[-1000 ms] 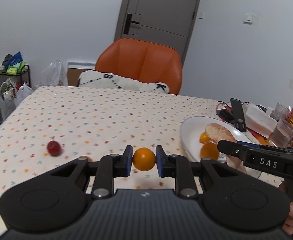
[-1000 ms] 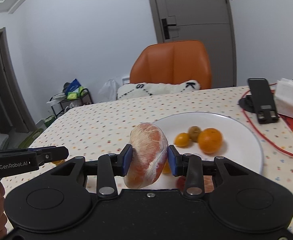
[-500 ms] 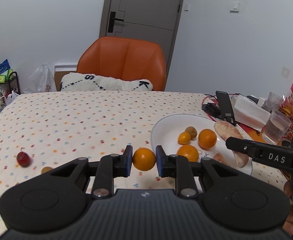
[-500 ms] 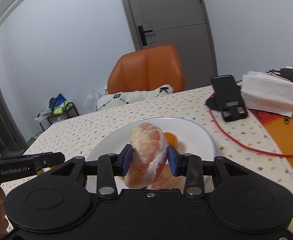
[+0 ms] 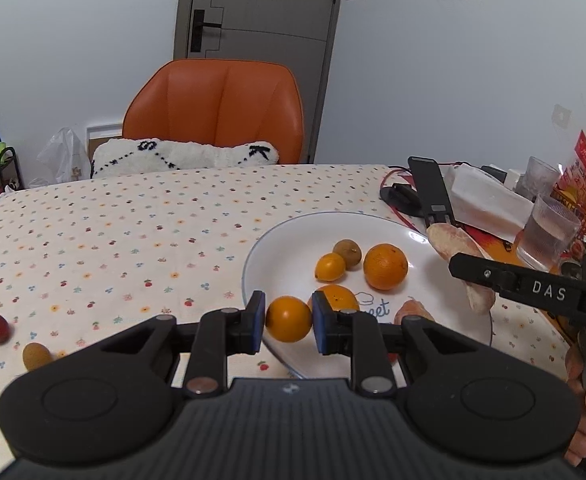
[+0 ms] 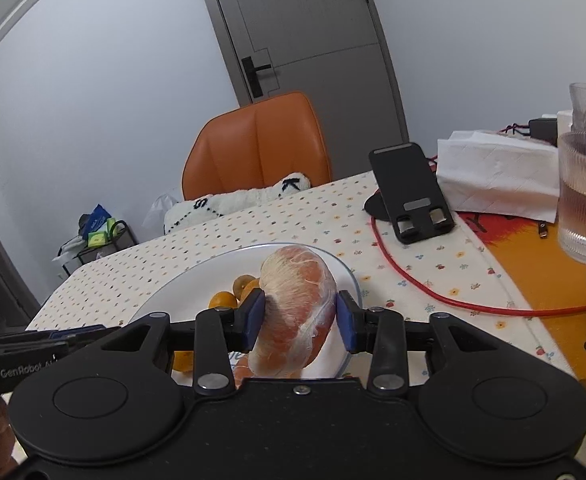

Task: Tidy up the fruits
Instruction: 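Carry the orange with the left gripper while the right carries the pomelo segment onto the plate, then open both grippers to release the orange and pomelo segment on the plate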

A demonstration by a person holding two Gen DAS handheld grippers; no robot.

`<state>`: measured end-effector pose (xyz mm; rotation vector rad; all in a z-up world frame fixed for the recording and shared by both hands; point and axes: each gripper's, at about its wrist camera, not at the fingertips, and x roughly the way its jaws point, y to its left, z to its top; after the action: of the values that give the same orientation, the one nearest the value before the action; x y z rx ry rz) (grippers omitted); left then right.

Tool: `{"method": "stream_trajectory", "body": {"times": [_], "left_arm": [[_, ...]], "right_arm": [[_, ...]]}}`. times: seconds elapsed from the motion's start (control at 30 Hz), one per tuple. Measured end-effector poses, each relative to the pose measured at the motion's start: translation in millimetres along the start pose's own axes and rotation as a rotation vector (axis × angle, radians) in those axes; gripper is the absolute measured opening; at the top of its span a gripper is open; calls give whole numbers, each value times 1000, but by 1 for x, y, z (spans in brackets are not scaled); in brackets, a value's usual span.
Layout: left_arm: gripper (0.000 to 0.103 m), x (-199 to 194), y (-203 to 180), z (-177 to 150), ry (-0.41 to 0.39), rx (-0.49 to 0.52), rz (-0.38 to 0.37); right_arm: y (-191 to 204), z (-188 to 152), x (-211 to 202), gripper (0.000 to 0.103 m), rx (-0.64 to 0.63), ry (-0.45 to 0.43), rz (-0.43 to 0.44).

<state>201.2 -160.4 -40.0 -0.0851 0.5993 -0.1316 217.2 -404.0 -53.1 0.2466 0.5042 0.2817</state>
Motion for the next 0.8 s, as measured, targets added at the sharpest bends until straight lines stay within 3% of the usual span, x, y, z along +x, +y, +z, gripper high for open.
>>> {"method": "stream_trajectory", "body": {"times": [0.03,0.13,0.3,0.37,0.6,0.8], "left_arm": [[28,0,0,1,-2,-3,15],[37,1,3,3,3,-17,31],[77,-7,10,3,-17,-38,63],[83,-11,13,3,-31,-40,73],[88,-20,25,-1,-27,-49,106],[89,-28,40,-5,-8,-67,117]], "right_arm": [[0,0,0,53,2,-1,3],[2,-1,-5,63,-10,-22,3],[4,0,-7,75,-2,-23,-5],[8,0,-8,77,-16,-22,-10],[27,-1,-11,94,-40,-9,19],[44,-3,-12,102,-66,1,64]]}}
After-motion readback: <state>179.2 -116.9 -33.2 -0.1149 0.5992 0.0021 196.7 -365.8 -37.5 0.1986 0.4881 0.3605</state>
